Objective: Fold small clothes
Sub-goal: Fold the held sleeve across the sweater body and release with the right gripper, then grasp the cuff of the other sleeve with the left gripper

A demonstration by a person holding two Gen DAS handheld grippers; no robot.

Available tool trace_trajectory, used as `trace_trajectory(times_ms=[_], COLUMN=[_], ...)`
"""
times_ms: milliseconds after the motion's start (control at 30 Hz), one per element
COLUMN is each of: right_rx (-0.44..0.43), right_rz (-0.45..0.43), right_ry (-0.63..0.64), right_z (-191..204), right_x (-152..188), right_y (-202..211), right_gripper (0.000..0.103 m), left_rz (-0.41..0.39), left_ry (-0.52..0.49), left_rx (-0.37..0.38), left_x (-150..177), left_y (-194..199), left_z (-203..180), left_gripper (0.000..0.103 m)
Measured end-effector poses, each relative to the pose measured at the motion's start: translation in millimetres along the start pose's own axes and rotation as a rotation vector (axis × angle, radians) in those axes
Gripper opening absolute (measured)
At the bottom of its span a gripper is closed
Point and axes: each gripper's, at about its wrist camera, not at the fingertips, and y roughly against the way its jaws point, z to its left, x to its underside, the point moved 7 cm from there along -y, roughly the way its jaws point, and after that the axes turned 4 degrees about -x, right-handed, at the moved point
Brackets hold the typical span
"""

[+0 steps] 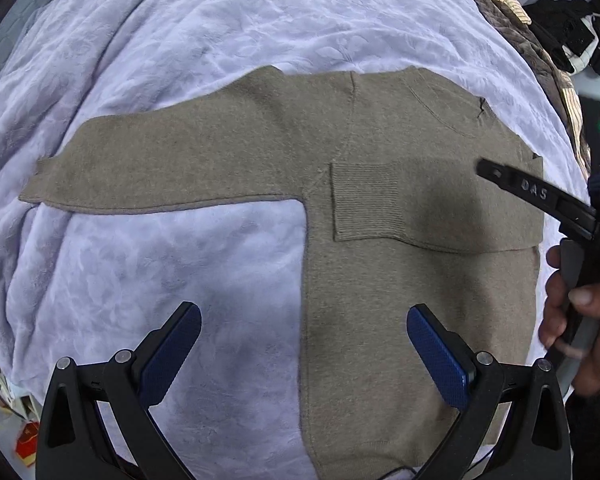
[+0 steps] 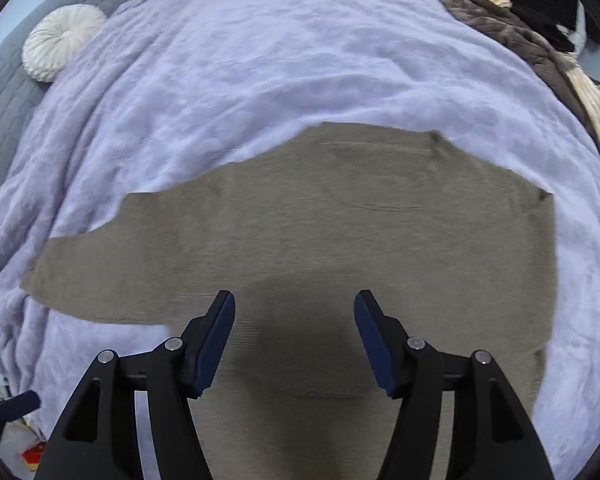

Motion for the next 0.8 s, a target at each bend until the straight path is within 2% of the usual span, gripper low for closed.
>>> trace_trajectory(times_ms=[67, 133, 200, 233, 267, 367, 467, 533, 633, 700, 767, 800], right_rx=[0.090, 0.139, 0.143, 0.119, 0.116, 0.173, 0.081, 0.072, 0.038, 0.025, 0.037, 0.048], right_rz=[0.057, 0.116, 0.176, 0.196, 0.189, 0.146, 0.085, 0.066, 0.067, 0.071, 0.070, 0.069], right_ry=[-0.050, -0.123, -0.192, -0.220, -0.230, -0.194, -0.153, -0.097, -0.030, 0.024, 0.100, 0.135], right_z=[-53, -97, -124, -128, -129, -114, -72, -44, -9, 10, 26, 31], right_x=[7, 15, 25, 28, 28, 19, 19, 26, 45, 59, 75, 81], right_y=[-17, -38, -59, -69, -73, -62, -40, -28, -10, 2, 18, 24], right_gripper=[0.066, 0.066, 0.066, 0.067, 0.070, 0.071, 0.071, 0.071, 0.071, 0.071, 0.071, 0.071], left_rz=[0.016, 0.031, 0.053, 0.064, 0.074, 0.073, 0.038, 0.025, -0.005, -0.016, -0.042, -0.063], left_ry=[0.003, 0.008, 0.027, 0.042, 0.065, 0.138, 0.202, 0.270, 0.397, 0.509, 0.602, 0.644], left_rx=[0.001, -0.009, -0.025, -0.026, -0.024, -0.035, -0.065, -0.058, -0.028, 0.036, 0.093, 0.095], left_x=[0, 1, 2, 3, 3, -1, -10, -16, -25, -28, -32, -34], left_y=[-8, -17, -26, -29, -32, -39, -43, -48, -56, -60, -60, -59], left_z=[-5, -6, -2, 1, 5, 26, 58, 86, 139, 177, 211, 232], left_gripper=[0.103, 0.103, 0.103, 0.103, 0.103, 0.103, 0.103, 0.103, 0.103, 0.103, 0.103, 0.103])
